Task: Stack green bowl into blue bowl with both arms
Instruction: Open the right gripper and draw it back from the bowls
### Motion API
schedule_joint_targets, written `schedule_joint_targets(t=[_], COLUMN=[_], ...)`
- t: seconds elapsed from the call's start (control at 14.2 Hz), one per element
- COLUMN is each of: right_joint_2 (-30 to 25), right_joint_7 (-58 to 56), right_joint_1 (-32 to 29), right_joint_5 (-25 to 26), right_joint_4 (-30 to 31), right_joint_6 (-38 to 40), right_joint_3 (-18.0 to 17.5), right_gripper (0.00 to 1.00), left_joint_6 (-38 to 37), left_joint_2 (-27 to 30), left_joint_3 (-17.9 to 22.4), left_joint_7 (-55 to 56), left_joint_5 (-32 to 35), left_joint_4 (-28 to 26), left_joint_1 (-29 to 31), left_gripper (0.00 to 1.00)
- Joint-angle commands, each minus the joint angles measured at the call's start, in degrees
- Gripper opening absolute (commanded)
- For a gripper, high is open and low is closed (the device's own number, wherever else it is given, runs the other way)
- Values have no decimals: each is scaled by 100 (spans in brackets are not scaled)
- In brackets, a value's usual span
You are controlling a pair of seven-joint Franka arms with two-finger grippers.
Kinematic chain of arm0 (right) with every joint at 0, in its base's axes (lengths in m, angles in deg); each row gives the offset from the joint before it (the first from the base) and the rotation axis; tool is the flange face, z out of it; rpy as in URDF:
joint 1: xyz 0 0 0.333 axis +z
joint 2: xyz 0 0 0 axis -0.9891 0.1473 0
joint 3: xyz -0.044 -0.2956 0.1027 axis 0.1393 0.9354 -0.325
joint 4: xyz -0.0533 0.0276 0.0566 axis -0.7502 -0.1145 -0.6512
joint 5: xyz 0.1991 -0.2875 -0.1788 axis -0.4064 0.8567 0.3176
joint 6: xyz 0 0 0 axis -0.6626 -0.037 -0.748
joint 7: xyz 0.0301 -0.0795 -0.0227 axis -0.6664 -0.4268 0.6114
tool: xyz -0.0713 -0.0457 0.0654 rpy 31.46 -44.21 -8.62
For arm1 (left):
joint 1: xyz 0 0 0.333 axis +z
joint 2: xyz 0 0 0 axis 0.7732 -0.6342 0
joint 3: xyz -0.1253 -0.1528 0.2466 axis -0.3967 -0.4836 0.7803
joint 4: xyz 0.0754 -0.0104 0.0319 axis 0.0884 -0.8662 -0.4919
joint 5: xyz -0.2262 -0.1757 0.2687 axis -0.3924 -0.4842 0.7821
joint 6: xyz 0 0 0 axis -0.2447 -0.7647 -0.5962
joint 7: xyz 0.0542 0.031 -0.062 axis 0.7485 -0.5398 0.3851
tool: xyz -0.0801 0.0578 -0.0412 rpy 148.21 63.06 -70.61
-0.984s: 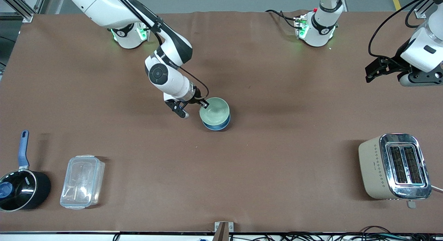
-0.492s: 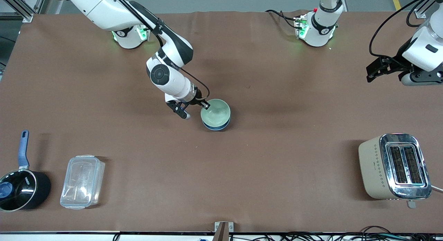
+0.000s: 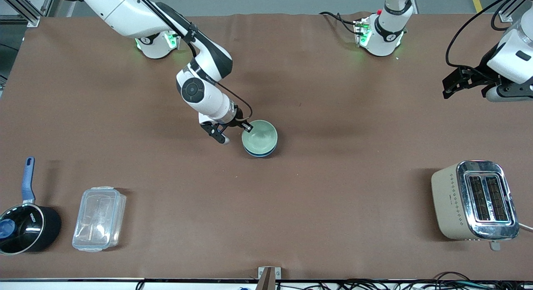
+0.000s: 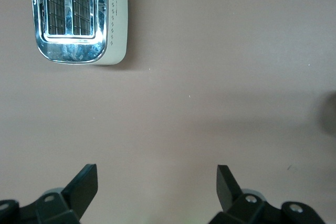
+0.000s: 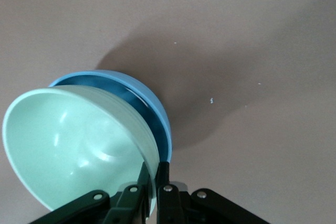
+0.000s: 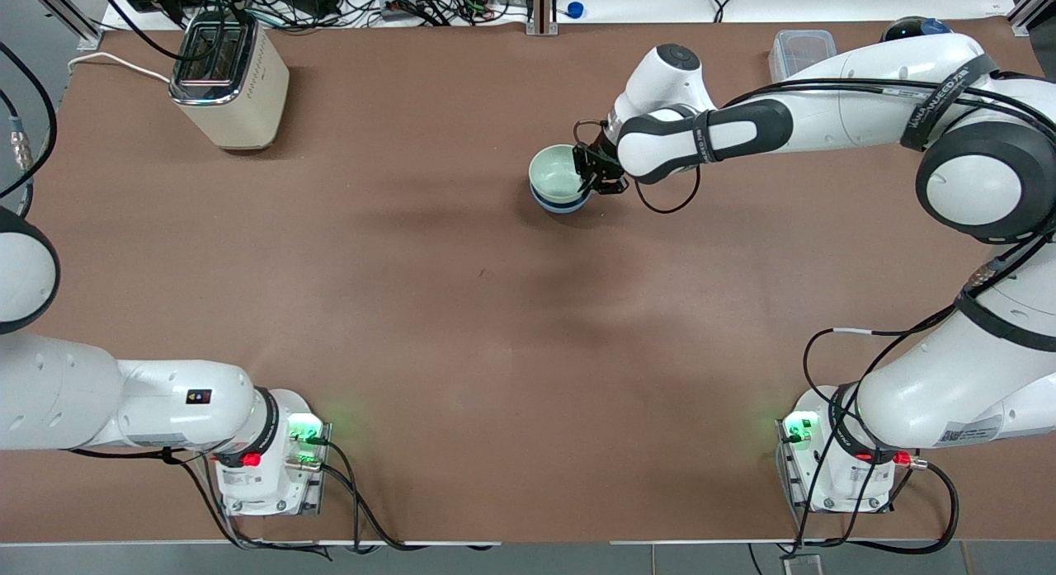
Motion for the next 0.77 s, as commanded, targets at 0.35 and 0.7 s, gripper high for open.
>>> schedule_joint_targets(t=[0.35,0.7], right_joint_2=[98,-446], right_joint_7=[178,3], right_joint_1=[-41,-304], right_joint_5=[194,229], right_joint_4=[-115,-290], right_joint_6=[-37,619], right_joint_3=[-57,-13], right_gripper=[46,84], left_joint_6=[-126,-126], left_joint_2=[-57,-57], left_joint_3=[21,29], left_joint_7=[-52,-52], left_joint_5=[20,20], left_joint_4=[160,168], left_joint_1=[1,1], left_gripper=[100,100])
